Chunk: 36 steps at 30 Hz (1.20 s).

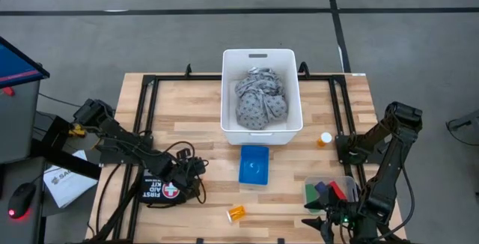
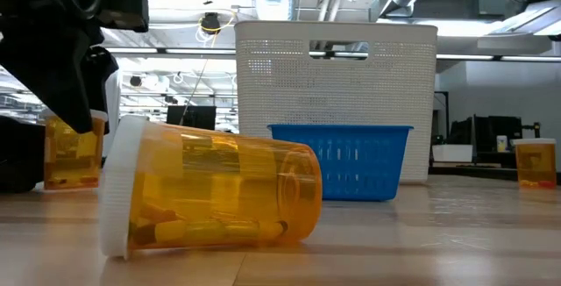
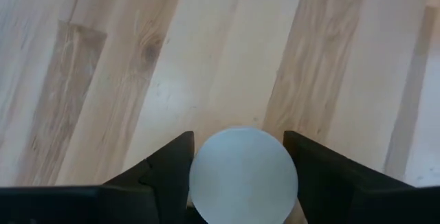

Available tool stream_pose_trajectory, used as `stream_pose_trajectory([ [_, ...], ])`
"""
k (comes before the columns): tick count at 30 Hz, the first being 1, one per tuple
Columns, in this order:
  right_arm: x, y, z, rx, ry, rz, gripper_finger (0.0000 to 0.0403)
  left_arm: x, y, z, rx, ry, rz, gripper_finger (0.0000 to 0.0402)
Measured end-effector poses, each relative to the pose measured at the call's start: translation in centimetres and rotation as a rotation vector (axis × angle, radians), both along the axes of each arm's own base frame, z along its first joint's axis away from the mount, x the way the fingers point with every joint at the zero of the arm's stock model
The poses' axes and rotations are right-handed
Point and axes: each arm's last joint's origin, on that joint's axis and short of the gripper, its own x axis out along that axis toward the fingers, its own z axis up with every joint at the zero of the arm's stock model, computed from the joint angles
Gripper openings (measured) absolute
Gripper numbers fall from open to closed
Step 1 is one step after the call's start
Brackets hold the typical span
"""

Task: Pick & place medical supplies in basket/bin
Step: Put the middle left yellow pill bottle into the blue bin

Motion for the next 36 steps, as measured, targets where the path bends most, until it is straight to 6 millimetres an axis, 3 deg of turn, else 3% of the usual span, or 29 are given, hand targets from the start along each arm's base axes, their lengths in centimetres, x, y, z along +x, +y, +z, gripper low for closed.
stream_pose_trajectory([
  [21, 0.0, 0.0, 0.0, 0.000, 0.004, 0.002, 0.0260, 3.6, 0.7, 1.6, 0.040, -0.281, -0.158, 0.0204],
  [29, 0.0, 0.0, 0.0, 0.000, 0.005, 0.002, 0.0260, 5.7, 0.8, 4.4, 0.094, -0.417, -0.252, 0.0202],
  [36, 0.0, 0.0, 0.0, -0.001, 0.006, 0.002, 0.0260, 7.3, 2.2, 6.0, 0.150, -0.485, -0.265, 0.0202],
])
